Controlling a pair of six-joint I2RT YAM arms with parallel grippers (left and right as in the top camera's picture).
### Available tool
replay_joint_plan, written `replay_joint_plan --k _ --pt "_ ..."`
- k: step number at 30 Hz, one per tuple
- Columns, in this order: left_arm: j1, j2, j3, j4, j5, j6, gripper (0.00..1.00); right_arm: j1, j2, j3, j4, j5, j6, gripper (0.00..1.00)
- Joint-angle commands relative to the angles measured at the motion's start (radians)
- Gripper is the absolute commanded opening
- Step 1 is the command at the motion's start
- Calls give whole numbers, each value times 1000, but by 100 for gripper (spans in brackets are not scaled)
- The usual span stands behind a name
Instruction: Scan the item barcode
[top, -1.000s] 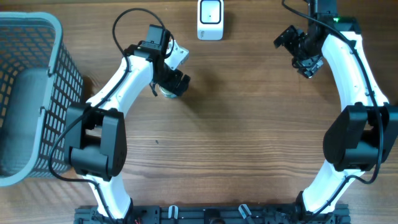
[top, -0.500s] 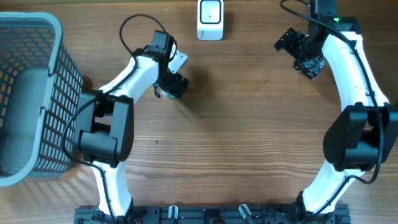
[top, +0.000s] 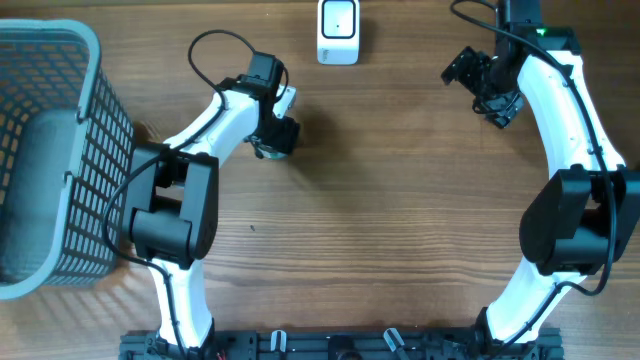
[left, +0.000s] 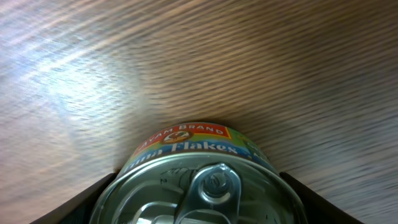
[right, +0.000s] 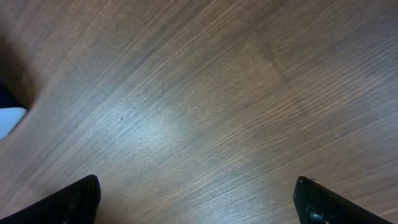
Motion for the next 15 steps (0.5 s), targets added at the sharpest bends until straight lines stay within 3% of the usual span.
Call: replay_joint_plan --k 1,6,11,13,15 --pt "-109 14 -11 25 58 -256 76 5 -2 9 -22 53 -22 100" --pt "-256 14 -11 137 52 -412 79 5 -2 9 -47 54 -55 100" --pt "-362 14 -11 173 -73 -511 79 5 -2 9 -83 74 -95 100" --pt "-387 14 -11 171 -109 -511 100 5 -2 9 -93 79 -113 100" --pt "-388 4 -11 166 -114 -509 100 5 -2 9 -94 78 -139 100"
